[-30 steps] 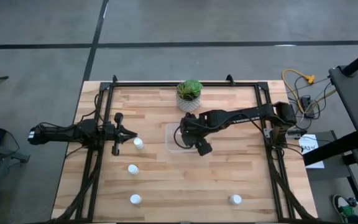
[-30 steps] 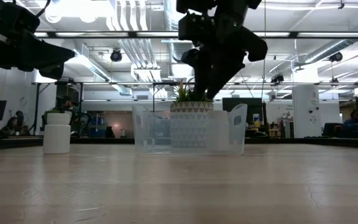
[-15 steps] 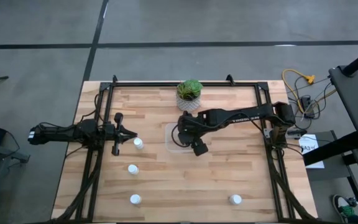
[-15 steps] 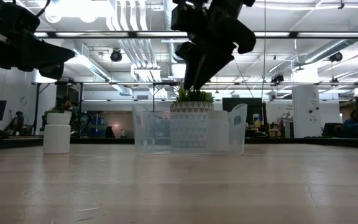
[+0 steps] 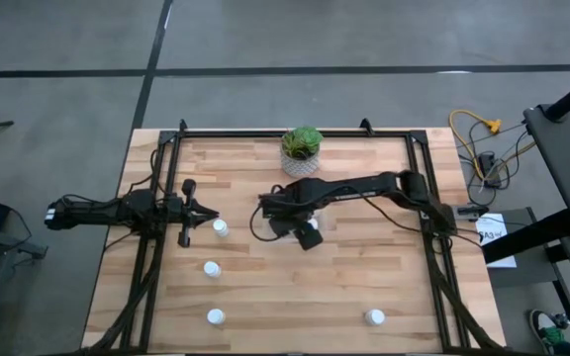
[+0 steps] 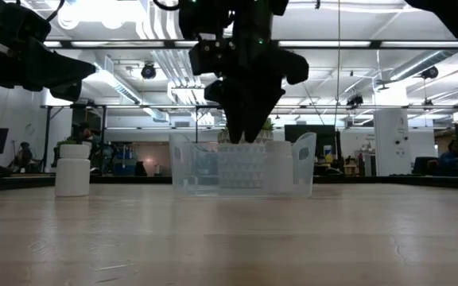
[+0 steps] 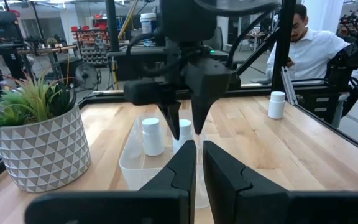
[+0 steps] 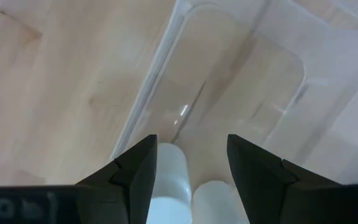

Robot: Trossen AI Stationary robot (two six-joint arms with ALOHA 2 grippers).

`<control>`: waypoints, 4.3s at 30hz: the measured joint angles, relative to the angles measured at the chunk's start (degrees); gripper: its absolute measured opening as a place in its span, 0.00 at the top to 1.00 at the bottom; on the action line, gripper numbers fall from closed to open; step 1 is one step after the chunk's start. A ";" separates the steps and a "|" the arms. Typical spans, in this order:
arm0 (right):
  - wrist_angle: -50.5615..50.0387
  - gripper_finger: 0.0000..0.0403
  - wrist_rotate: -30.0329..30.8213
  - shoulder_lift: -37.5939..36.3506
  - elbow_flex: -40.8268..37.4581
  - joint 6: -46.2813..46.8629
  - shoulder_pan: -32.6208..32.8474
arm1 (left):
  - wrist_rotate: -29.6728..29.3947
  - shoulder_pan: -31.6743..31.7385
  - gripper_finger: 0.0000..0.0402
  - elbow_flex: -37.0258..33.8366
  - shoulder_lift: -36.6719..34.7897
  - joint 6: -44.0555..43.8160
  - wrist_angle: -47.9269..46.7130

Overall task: Pick and place pill bottles into a basket
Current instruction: Put the white medicine bottle into the transparent bin

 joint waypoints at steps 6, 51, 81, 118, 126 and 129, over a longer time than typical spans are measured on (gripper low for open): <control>0.70 0.54 0.25 0.33 0.86 -0.68 0.13 | -0.02 0.02 0.97 0.00 0.03 0.01 0.00; -6.18 0.54 6.58 0.31 -1.99 3.86 0.11 | -0.01 0.01 0.97 0.00 0.13 0.00 0.00; -1.75 0.55 -7.79 -9.64 -2.65 3.28 7.24 | -0.02 0.00 0.97 0.00 0.35 0.00 0.00; 1.04 0.55 1.92 -25.57 -24.42 57.24 43.23 | -0.01 0.01 0.97 0.00 0.96 0.00 0.00; 3.68 0.55 1.69 -25.50 -24.47 62.86 46.91 | 0.00 0.00 0.97 0.00 0.90 0.00 0.00; 7.02 0.55 1.89 -25.50 -25.66 62.88 47.70 | -0.02 0.02 0.97 0.00 0.90 0.00 0.00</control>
